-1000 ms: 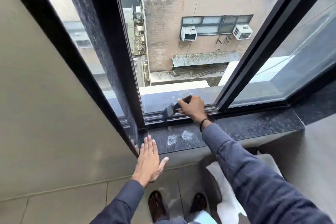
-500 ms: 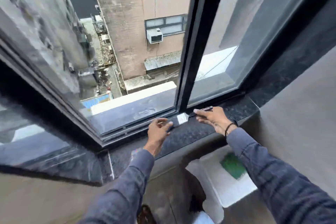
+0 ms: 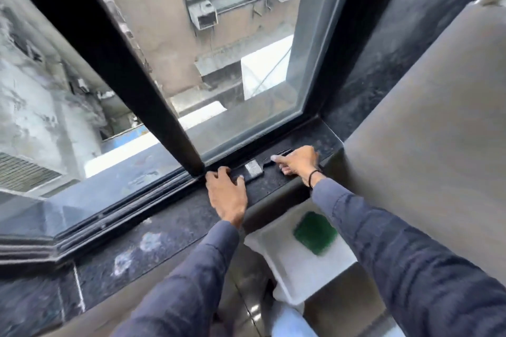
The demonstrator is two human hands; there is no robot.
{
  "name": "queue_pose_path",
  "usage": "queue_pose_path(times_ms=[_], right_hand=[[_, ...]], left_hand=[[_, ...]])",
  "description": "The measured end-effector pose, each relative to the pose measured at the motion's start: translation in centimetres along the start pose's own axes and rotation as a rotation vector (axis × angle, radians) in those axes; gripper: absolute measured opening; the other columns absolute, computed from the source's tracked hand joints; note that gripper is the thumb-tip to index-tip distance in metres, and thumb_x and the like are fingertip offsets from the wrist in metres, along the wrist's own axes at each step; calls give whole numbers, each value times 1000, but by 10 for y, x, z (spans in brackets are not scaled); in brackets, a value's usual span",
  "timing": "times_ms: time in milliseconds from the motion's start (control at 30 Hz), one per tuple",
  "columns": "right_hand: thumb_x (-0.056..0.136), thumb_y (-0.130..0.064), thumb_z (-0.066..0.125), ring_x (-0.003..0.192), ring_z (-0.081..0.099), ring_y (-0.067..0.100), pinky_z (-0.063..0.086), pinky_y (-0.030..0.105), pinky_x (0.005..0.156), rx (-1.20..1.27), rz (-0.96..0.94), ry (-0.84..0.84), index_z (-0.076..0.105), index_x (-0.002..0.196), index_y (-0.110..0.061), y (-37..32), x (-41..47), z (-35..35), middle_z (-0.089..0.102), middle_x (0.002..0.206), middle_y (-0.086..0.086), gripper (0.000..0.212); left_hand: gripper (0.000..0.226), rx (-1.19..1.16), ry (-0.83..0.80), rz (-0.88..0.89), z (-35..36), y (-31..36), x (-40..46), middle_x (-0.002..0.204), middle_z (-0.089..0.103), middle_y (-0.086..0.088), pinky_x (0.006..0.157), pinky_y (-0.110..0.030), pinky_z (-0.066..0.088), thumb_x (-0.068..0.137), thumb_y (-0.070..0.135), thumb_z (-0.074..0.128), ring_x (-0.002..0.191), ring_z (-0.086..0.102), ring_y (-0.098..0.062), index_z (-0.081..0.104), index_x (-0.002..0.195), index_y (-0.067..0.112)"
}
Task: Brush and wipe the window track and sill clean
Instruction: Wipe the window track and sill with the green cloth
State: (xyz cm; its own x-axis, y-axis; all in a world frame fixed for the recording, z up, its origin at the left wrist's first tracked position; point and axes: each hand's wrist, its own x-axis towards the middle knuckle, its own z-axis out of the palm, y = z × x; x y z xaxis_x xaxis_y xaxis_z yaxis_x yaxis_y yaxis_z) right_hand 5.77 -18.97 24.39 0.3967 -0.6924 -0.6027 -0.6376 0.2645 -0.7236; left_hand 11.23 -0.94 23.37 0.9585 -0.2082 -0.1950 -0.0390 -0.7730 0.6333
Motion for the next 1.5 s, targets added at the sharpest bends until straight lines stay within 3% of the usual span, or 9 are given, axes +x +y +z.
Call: queue_pose_path(times_ms=[133, 300, 400, 500, 767, 900, 1067, 1300, 1500], right_hand=[[80, -18, 84, 43, 57, 16, 51, 22, 41, 155, 2, 23, 68, 63, -1, 27, -15, -25, 68, 53, 10, 28], [84, -19, 76, 47, 63, 21, 54, 31, 49, 156, 140, 190, 67, 64, -11, 135, -13, -55, 74, 63, 16, 23], [81, -25, 76, 91, 73, 35, 60, 46, 85, 41, 328, 283, 76, 82, -12, 222, 0, -61, 79, 89, 18, 13], [77, -35, 79, 119, 62, 35, 53, 41, 99, -83, 491, 320, 76, 105, -15, 294, 19, -55, 74, 115, 16, 35], [66, -26, 87, 91, 71, 29, 61, 40, 83, 153, 611, 342, 74, 96, -14, 355, 61, -34, 77, 102, 12, 35], [71, -6, 79, 78, 69, 28, 59, 32, 65, 495, 669, 188, 73, 103, 0, 328, 33, -38, 75, 99, 18, 33], [78, -4, 61, 117, 66, 40, 52, 56, 103, 699, 582, 81, 65, 126, -1, 237, -41, -30, 69, 126, 23, 49], [86, -6, 71, 122, 63, 39, 48, 56, 107, 682, 272, -263, 64, 130, -1, 107, -139, 33, 65, 132, 24, 45], [90, -6, 68, 98, 73, 30, 59, 48, 91, 553, 101, -491, 64, 128, -1, 30, -194, 144, 70, 124, 21, 39]], left_hand=[[16, 36, 132, 348, 11, 13, -25, 108, 53, -10, 75, -43, 56, 93, 18, 62, 92, 59, -28, 58, 107, 13], [3, 148, -322, 700, 87, 4, -64, 93, 55, -7, 71, -44, 50, 92, 11, 55, 83, 56, -28, 55, 95, 12], [11, 172, -611, 565, 151, -26, -78, 96, 64, -17, 80, -48, 52, 90, 9, 55, 88, 61, -35, 61, 99, 4], [30, 216, -772, 341, 215, -62, -85, 120, 63, -20, 93, -40, 50, 93, 16, 60, 109, 61, -37, 61, 120, 4], [43, 334, -764, 218, 291, -93, -78, 125, 59, -23, 97, -46, 49, 91, 22, 61, 114, 56, -41, 54, 129, 4], [29, 210, -803, 159, 251, -79, -76, 115, 73, -17, 91, -36, 55, 87, 11, 62, 108, 67, -34, 70, 114, 6], [28, 52, -685, 209, 136, -56, -89, 112, 75, -17, 91, -35, 50, 87, 15, 67, 105, 67, -32, 71, 113, 4], [26, -149, -380, 302, -47, -54, -76, 104, 71, -15, 87, -31, 45, 88, 17, 69, 97, 64, -26, 72, 112, 8], [27, -213, -96, 339, -179, -111, -39, 99, 70, -19, 89, -42, 49, 87, 14, 72, 95, 64, -32, 72, 112, 4]])
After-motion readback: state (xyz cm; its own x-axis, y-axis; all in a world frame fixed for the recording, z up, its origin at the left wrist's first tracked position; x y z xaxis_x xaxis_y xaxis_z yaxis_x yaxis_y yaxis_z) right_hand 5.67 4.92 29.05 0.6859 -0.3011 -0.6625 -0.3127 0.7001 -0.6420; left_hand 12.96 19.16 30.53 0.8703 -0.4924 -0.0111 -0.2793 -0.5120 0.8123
